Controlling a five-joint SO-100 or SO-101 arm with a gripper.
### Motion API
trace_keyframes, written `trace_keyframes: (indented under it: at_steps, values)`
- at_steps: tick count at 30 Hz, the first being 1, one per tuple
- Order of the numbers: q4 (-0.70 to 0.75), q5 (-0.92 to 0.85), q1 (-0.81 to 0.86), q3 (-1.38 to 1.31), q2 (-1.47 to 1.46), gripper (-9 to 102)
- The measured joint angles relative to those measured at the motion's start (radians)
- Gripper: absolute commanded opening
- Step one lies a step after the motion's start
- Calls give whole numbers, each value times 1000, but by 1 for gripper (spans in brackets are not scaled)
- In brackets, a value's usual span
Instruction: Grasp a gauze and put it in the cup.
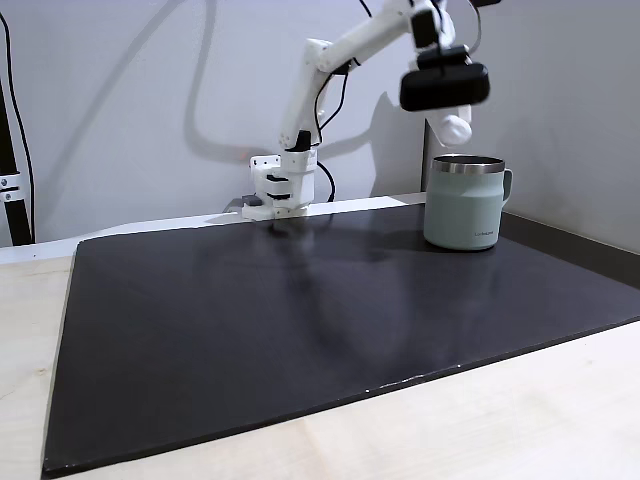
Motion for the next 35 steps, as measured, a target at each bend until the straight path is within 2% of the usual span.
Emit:
trace_keyframes:
  at_steps: [8,13,16,20,35]
  values:
    - [0,46,-83,-35,-69,0]
    - [0,54,-77,-54,-84,1]
    - [0,60,-87,-60,-84,19]
    - [0,77,-84,-60,-86,26]
    - [0,89,-80,-60,-86,27]
